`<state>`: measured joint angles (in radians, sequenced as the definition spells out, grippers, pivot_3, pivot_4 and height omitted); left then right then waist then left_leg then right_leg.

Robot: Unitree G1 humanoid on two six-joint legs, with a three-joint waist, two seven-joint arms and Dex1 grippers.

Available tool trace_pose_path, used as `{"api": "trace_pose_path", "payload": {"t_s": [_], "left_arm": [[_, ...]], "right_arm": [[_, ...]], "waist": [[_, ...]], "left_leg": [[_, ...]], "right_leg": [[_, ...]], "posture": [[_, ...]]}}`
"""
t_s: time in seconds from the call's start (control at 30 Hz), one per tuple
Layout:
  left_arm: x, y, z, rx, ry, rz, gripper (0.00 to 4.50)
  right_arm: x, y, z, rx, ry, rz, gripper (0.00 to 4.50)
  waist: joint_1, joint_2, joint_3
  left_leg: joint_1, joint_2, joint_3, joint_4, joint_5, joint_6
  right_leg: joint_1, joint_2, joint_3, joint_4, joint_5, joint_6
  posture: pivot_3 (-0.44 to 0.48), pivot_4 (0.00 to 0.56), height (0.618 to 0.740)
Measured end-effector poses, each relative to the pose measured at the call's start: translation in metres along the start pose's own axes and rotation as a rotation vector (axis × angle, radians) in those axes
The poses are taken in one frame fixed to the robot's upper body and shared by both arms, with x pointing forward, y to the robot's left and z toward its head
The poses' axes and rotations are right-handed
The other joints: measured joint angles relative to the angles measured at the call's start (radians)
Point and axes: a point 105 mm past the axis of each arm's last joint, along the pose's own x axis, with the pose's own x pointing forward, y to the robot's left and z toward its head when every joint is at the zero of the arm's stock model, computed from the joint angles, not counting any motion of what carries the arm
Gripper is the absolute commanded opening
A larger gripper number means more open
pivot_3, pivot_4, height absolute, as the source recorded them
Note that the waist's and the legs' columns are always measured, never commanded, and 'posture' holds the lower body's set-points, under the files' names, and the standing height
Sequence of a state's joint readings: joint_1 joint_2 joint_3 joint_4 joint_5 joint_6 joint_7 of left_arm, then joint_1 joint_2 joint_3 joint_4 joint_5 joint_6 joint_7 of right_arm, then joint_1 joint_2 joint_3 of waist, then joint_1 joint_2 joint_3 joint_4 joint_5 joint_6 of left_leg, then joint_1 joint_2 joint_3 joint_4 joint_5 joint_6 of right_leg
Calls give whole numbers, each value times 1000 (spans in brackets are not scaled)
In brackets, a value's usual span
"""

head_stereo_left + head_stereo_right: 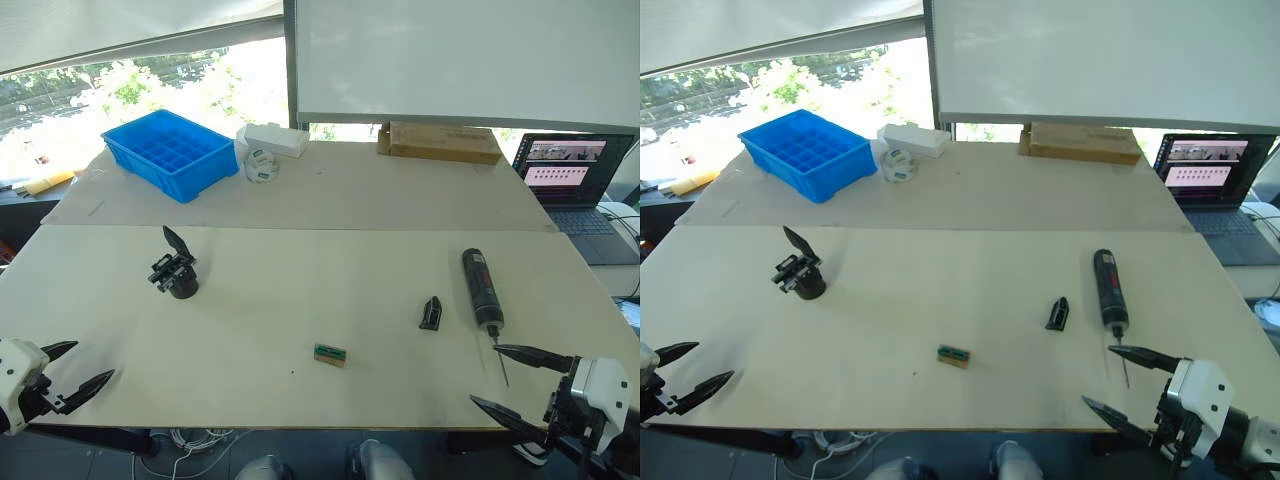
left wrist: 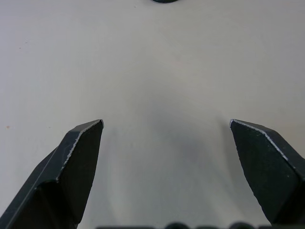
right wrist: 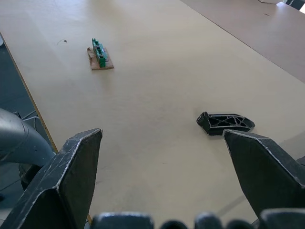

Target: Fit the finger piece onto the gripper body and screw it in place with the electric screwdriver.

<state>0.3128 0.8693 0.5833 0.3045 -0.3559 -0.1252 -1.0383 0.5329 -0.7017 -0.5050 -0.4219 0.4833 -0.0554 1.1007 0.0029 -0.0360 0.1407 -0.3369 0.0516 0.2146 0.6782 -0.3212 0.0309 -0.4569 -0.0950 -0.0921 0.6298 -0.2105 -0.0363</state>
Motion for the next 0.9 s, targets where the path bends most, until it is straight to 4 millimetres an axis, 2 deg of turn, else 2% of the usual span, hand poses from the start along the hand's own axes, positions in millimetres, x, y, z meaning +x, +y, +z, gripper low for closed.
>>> {"api": "trace_pose_path", "payload": {"t_s": [0.07, 0.13, 0.27, 0.37, 0.47, 0.6, 0.67, 0.8, 0.9], "left_arm": [[0, 0, 0, -3, 0, 2, 4500], [3, 6, 6, -83, -47, 58, 4500], [4, 8, 12, -187, -147, 193, 4500], [-2, 9, 0, -261, -172, 321, 4500], [-6, -1, -17, -335, -163, 387, 4500], [1, -10, -24, -355, -167, 427, 4500], [9, -11, -18, -344, -181, 417, 4500], [42, -15, 15, -300, -265, 342, 4500], [66, -22, 30, -280, -285, 275, 4500]], "right_arm": [[1, -1, 1, -3, -3, -1, 4466], [10, -2, 4, -9, -35, -18, 4466], [38, -2, 34, -36, -232, -78, 4466], [48, 2, 49, -27, -330, -96, 4466], [60, 4, 59, -39, -406, -103, 4466], [74, 11, 64, -47, -422, -58, 4466], [79, 16, 63, -44, -422, -34, 4466], [86, 20, 66, -52, -431, -8, 4466], [86, 20, 66, -55, -438, -21, 4466]], "waist": [[0, 0, 0], [0, 0, 0], [-8, 1, 0], [-12, 1, 0], [-16, 0, 0], [-8, -2, -1], [1, -3, -2], [9, -3, -2], [6, -3, -2]], "left_leg": [[0, 0, 0, 0, 0, 0], [0, 0, 0, 0, 0, 0], [0, 0, -1, 0, 1, -1], [0, 0, -1, 0, 0, -1], [0, 0, -1, 1, 0, -2], [0, -1, -1, 1, 0, -2], [0, -1, -1, 1, 0, -2], [0, -1, -1, 1, 0, -2], [0, -2, 0, 1, 0, -2]], "right_leg": [[0, 0, 0, 0, 0, 0], [0, 0, 0, 0, 0, 0], [0, -1, 2, 1, 3, 4], [0, 1, 0, 1, 7, -1], [0, 2, -2, 1, 7, -1], [1, 1, -3, 1, 6, -3], [1, 1, -3, 1, 5, -5], [2, 1, -3, 1, 8, -1], [2, 4, -4, 2, 8, -1]], "posture": [[0, 150, 740], [0, 150, 740], [0, 150, 740], [0, 150, 740], [0, 150, 740], [0, 150, 740], [0, 150, 740], [0, 150, 740], [0, 150, 740]]}}
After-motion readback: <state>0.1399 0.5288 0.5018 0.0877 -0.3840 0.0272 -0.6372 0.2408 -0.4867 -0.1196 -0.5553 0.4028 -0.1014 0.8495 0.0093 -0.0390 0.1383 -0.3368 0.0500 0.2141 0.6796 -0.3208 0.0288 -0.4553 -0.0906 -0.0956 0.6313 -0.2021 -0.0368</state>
